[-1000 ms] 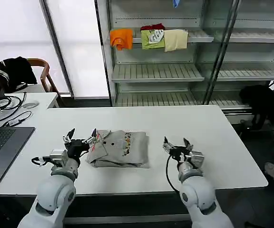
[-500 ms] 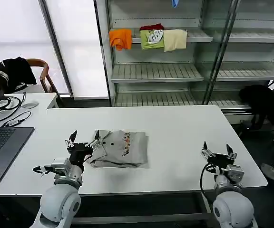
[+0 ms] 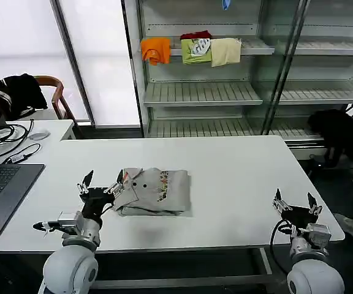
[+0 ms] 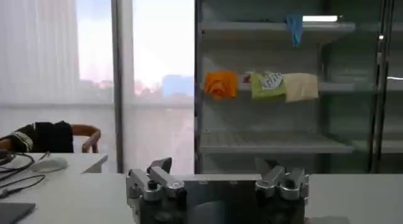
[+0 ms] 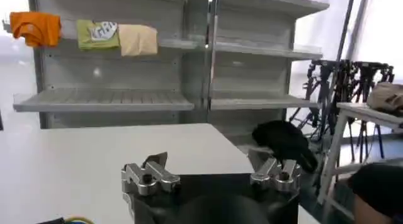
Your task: Fold and organize the clothes.
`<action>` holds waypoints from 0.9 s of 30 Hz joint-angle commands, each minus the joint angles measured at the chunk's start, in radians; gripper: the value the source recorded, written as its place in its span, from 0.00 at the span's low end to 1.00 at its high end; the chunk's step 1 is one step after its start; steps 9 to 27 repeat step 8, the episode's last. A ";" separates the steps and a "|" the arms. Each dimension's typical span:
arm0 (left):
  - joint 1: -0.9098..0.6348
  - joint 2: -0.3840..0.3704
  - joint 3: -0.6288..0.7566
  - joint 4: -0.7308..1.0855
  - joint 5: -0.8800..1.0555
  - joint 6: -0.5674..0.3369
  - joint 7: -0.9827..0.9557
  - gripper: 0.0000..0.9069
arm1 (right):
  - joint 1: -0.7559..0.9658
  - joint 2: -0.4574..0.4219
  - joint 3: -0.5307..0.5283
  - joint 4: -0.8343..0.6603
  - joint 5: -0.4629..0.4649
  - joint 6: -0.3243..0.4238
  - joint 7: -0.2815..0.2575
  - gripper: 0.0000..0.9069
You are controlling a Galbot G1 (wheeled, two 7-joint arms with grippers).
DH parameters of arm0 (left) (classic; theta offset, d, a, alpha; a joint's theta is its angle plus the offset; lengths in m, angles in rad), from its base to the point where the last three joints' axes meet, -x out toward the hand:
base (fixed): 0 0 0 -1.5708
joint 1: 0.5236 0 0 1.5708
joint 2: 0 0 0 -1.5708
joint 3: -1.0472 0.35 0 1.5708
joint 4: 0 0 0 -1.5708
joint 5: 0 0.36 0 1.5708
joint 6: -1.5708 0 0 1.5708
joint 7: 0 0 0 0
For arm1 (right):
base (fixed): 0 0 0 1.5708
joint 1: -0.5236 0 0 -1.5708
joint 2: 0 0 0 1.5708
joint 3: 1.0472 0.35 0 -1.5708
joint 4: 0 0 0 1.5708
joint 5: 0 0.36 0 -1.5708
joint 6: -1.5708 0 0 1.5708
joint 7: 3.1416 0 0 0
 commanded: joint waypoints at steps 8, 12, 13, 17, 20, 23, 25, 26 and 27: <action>0.040 -0.010 -0.002 -0.027 0.026 -0.009 0.042 1.00 | -0.036 -0.007 0.033 0.036 -0.005 0.005 -0.002 1.00; 0.040 -0.010 -0.002 -0.027 0.026 -0.009 0.042 1.00 | -0.036 -0.007 0.033 0.036 -0.005 0.005 -0.002 1.00; 0.040 -0.010 -0.002 -0.027 0.026 -0.009 0.042 1.00 | -0.036 -0.007 0.033 0.036 -0.005 0.005 -0.002 1.00; 0.040 -0.010 -0.002 -0.027 0.026 -0.009 0.042 1.00 | -0.036 -0.007 0.033 0.036 -0.005 0.005 -0.002 1.00; 0.040 -0.010 -0.002 -0.027 0.026 -0.009 0.042 1.00 | -0.036 -0.007 0.033 0.036 -0.005 0.005 -0.002 1.00; 0.040 -0.010 -0.002 -0.027 0.026 -0.009 0.042 1.00 | -0.036 -0.007 0.033 0.036 -0.005 0.005 -0.002 1.00; 0.040 -0.010 -0.002 -0.027 0.026 -0.009 0.042 1.00 | -0.036 -0.007 0.033 0.036 -0.005 0.005 -0.002 1.00; 0.040 -0.010 -0.002 -0.027 0.026 -0.009 0.042 1.00 | -0.036 -0.007 0.033 0.036 -0.005 0.005 -0.002 1.00; 0.040 -0.010 -0.002 -0.027 0.026 -0.009 0.042 1.00 | -0.036 -0.007 0.033 0.036 -0.005 0.005 -0.002 1.00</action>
